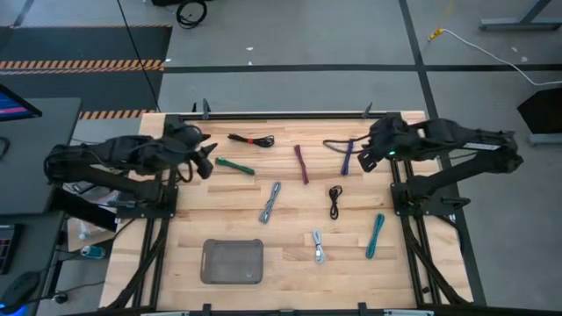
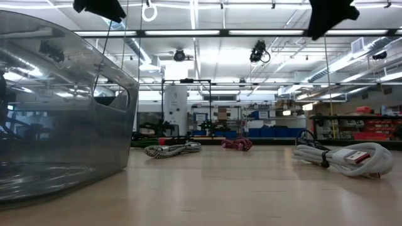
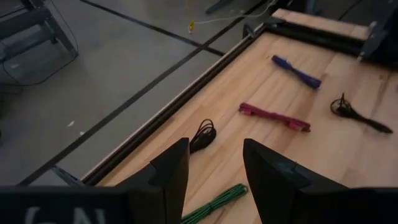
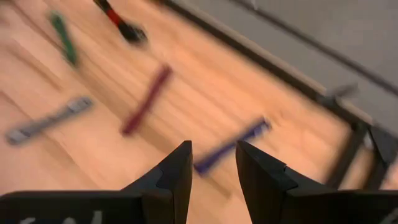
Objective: Pick and place USB-C Cables
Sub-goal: Put the violet charger cable into the black bin
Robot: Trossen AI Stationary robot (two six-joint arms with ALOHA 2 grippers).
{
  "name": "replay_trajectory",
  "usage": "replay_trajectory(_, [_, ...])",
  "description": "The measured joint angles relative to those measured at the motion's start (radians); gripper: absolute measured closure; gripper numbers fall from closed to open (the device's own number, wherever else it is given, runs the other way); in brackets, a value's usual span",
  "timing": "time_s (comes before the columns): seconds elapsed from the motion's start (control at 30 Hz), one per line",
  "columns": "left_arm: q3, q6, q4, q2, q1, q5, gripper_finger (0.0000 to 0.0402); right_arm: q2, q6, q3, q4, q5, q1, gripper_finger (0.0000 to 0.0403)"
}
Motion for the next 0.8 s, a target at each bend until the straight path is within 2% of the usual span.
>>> replay_trajectory(0.17, [0.0,-0.004,0.001,0.03,0.0,-0.013,0.0241,0.087,0.028,0.0,-0.054,-0.071,-0.035,0.0272])
replay_trajectory(0.53, [0.0,-0.034,0.001,0.028,0.048,-0.023,0.0241,0.184,0.063,-0.006,0.054,-0.103,-0.131,0.0272])
replay_trajectory(0.67, [0.0,-0.052,0.001,0.028,0.06,-0.023,0.0241,0.182,0.119,-0.067,0.067,-0.137,-0.197,0.0271])
replay_trajectory(0.8, [0.0,-0.052,0.0,0.028,0.068,-0.023,0.0241,0.165,0.176,-0.196,0.132,-0.21,-0.246,0.0259])
